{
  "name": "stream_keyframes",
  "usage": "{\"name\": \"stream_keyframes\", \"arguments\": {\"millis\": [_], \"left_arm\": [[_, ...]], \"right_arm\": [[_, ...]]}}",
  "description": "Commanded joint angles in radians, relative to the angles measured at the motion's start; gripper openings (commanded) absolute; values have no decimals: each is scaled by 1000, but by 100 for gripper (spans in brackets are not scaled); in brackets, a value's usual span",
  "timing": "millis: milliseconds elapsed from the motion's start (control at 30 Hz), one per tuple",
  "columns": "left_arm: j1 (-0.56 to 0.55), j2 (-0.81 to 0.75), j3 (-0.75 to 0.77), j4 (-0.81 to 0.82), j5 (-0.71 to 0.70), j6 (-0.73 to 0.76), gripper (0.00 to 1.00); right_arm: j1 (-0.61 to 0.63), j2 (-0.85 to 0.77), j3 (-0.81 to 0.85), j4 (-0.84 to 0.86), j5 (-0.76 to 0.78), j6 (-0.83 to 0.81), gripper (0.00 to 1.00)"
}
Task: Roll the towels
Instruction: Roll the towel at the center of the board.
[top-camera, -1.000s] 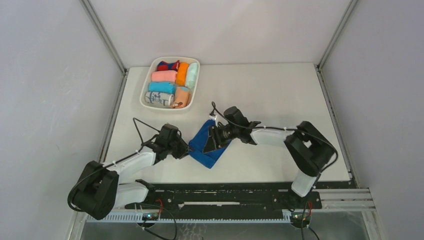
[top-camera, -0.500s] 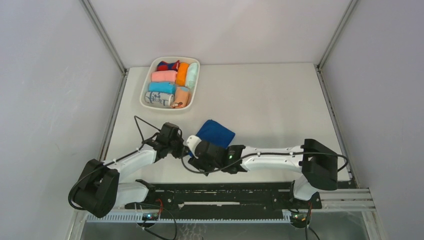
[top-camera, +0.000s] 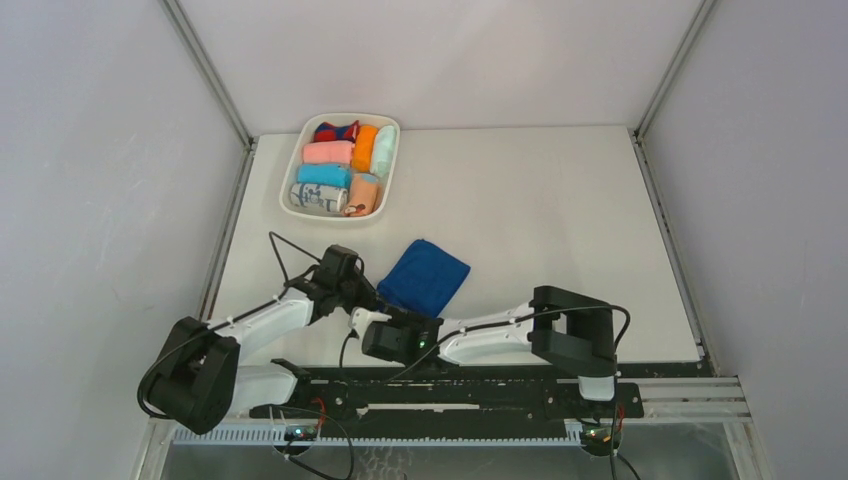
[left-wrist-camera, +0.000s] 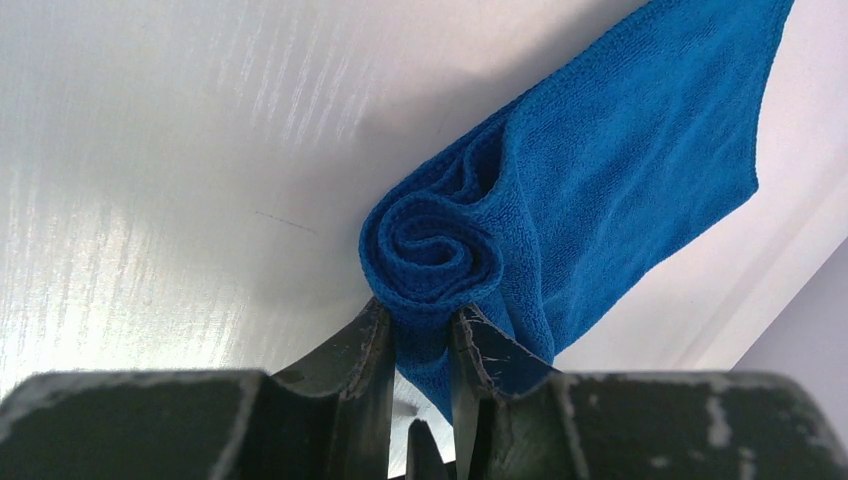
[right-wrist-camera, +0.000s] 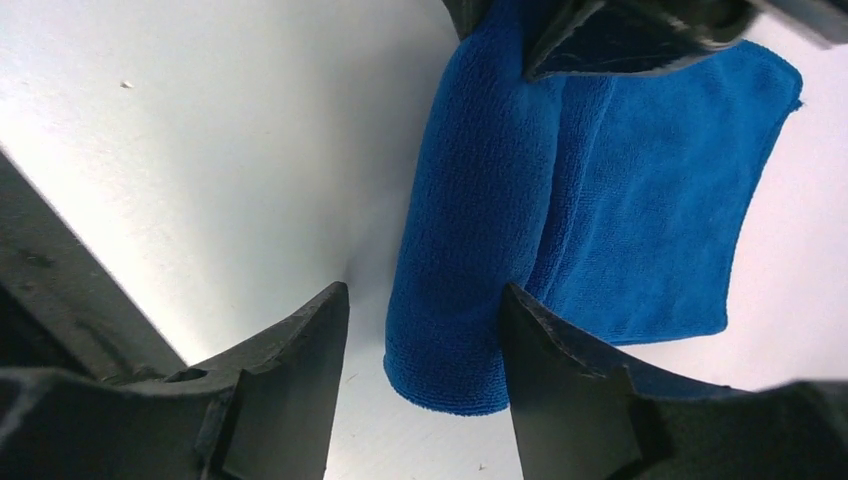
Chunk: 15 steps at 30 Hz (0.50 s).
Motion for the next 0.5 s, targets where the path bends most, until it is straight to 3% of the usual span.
{"name": "stream_keyframes", "arguments": {"millis": [0, 167, 300, 467], "left_arm": [[-1, 23, 29, -62, -7, 37, 27], [-1, 15, 27, -64, 0, 26, 28], [-1, -39, 28, -88, -5, 16, 34], [5, -202, 14, -154, -77, -18, 58]], "right_arm": [[16, 33, 32, -9, 71, -22, 52], [5, 66, 33, -25, 49, -12, 42], [-32, 38, 23, -29, -55, 0, 27], [-109, -84, -24, 24, -349, 20, 15]]}}
